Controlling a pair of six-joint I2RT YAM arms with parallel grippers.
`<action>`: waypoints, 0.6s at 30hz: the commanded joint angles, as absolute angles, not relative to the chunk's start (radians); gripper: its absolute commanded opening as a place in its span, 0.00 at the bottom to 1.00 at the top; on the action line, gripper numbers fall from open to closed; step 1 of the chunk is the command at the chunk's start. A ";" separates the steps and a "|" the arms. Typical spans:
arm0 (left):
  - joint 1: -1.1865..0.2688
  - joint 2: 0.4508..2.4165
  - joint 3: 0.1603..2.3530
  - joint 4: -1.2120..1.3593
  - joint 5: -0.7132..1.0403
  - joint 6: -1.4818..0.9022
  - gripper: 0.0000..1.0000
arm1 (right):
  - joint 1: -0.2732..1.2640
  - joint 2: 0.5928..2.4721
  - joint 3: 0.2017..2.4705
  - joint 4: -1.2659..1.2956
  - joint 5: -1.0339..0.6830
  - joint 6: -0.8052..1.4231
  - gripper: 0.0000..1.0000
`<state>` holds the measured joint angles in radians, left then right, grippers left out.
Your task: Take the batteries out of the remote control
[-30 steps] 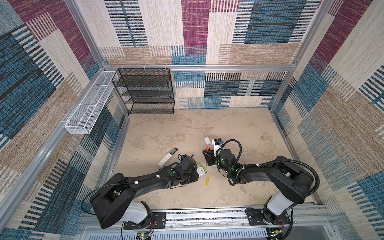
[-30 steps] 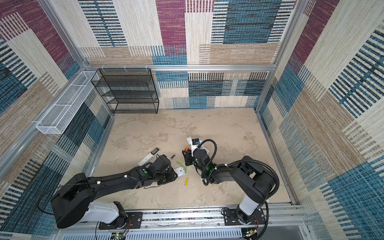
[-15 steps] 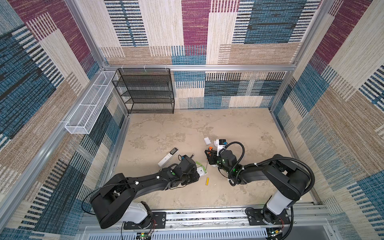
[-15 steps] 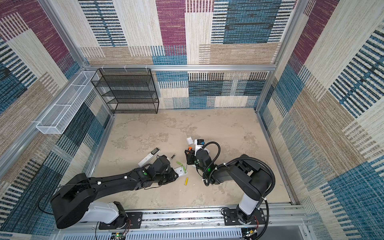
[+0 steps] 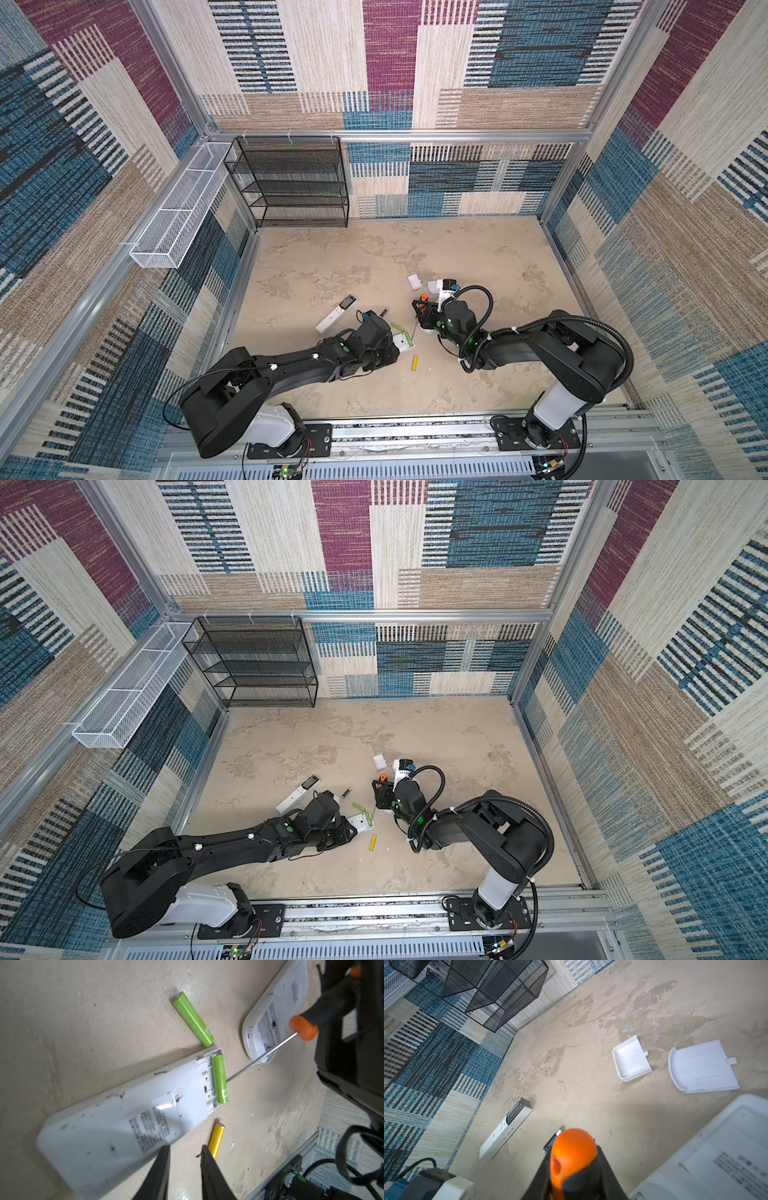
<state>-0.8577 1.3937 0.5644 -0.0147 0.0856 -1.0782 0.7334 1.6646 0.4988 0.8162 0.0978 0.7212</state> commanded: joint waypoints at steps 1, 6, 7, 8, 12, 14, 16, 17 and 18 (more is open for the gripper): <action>-0.855 1.404 0.551 -0.158 0.037 -1.100 0.30 | 0.735 1.646 0.493 0.830 0.096 0.741 0.00; -0.855 1.399 0.548 -0.158 0.036 -1.101 0.30 | 0.735 1.632 0.494 0.828 0.105 0.748 0.00; -0.856 1.398 0.547 -0.158 0.035 -1.103 0.30 | 0.734 1.630 0.494 0.828 0.106 0.747 0.00; -0.856 1.398 0.548 -0.158 0.035 -1.101 0.30 | 0.735 1.630 0.497 0.827 0.106 0.747 0.00; -0.856 1.399 0.548 -0.158 0.036 -1.101 0.29 | 0.735 1.621 0.501 0.828 0.104 0.749 0.00; -0.856 1.400 0.549 -0.158 0.036 -1.102 0.29 | 0.735 1.618 0.503 0.828 0.103 0.749 0.00; -0.856 1.403 0.549 -0.159 0.036 -1.100 0.29 | 0.735 1.611 0.506 0.828 0.100 0.742 0.00; -0.856 1.402 0.550 -0.158 0.037 -1.100 0.29 | 0.735 1.608 0.508 0.828 0.097 0.734 0.00; -0.856 1.403 0.550 -0.158 0.037 -1.100 0.29 | 0.735 1.606 0.510 0.827 0.094 0.726 0.00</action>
<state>-0.8577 1.3895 0.5591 -0.0082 0.0856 -1.0809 0.7326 1.6165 0.4995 0.7937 0.1036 0.7353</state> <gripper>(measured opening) 0.290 0.280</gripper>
